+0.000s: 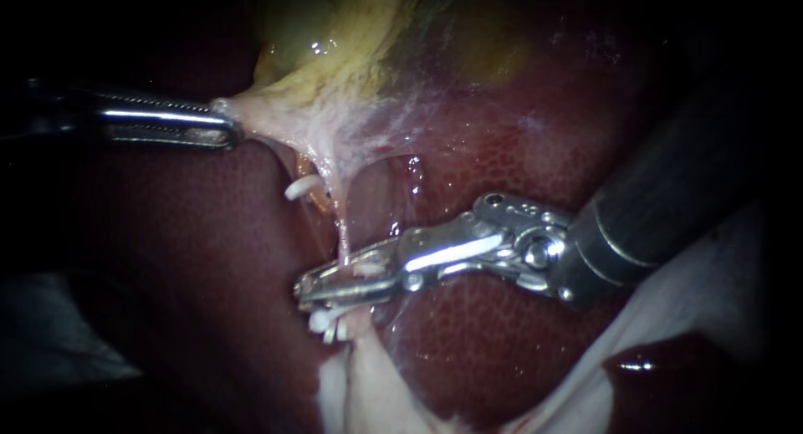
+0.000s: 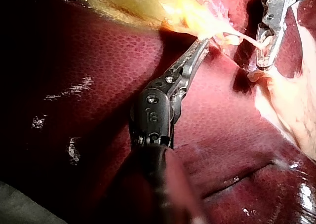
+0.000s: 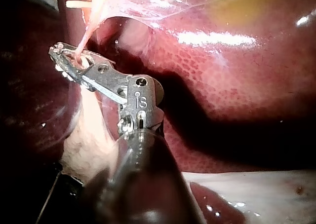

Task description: Clipping second clip right tube

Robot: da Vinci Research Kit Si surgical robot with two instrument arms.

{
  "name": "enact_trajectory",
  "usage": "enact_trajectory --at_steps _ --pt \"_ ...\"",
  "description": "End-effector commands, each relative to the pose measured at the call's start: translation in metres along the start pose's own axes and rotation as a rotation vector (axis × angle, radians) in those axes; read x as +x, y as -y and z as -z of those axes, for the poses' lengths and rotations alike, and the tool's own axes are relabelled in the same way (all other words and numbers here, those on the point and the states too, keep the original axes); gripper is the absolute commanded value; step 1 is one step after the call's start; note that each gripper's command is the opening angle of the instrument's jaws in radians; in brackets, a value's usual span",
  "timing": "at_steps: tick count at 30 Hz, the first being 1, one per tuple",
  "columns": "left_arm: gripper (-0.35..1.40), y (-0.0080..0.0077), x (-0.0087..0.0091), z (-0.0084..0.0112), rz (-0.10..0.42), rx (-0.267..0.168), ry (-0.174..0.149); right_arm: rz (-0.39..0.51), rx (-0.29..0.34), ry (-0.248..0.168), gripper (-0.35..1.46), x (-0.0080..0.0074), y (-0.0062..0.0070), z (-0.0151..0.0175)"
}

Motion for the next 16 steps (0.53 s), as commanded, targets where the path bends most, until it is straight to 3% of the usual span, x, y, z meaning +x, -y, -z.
enact_trajectory --at_steps 1,16 --pt "-0.35 0.0 0.0 0.0 0.0 0.0 0.0 0.001 -0.009 0.004 -0.35 -0.0002 0.0 0.0002" --pt "-0.35 0.0001 -0.0001 -0.0001 0.0 0.001 0.0 0.002 -0.015 0.015 -0.35 -0.0003 0.0 0.0002"
